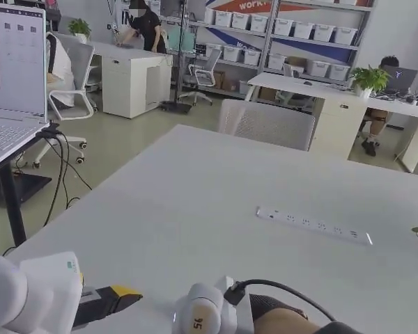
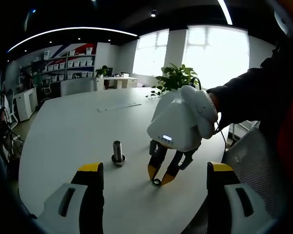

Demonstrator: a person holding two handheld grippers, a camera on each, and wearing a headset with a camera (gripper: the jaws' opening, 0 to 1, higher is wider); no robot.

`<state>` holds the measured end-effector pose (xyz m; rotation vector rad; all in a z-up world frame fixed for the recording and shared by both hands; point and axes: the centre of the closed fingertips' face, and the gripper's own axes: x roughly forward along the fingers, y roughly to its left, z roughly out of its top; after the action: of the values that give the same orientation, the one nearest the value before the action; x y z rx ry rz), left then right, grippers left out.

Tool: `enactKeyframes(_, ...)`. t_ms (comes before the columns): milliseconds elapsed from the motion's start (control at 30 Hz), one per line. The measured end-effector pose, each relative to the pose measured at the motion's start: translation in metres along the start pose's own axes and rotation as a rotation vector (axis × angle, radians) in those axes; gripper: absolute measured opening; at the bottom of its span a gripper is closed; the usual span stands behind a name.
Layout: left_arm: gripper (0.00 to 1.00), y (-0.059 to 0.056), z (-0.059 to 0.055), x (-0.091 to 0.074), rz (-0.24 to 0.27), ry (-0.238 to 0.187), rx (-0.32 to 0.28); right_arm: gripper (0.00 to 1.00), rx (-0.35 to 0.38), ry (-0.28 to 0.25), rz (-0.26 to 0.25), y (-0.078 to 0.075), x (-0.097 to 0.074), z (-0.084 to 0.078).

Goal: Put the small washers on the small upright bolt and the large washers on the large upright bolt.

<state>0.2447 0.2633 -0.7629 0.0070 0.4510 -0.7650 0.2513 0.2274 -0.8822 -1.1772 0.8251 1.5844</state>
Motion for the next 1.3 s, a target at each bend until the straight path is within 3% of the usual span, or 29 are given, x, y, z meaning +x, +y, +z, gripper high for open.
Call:
enactKeyframes(700, 0.87, 0.002, -0.001, 0.000, -0.001, 0.003, -0.004, 0.13, 0.015, -0.010, 0.001, -0.003, -0.002, -0.001)
enactKeyframes(1300, 0.87, 0.000, 0.001, 0.002, -0.013, 0.009, 0.005, 0.13, 0.068, 0.001, -0.015, -0.002, -0.017, -0.022)
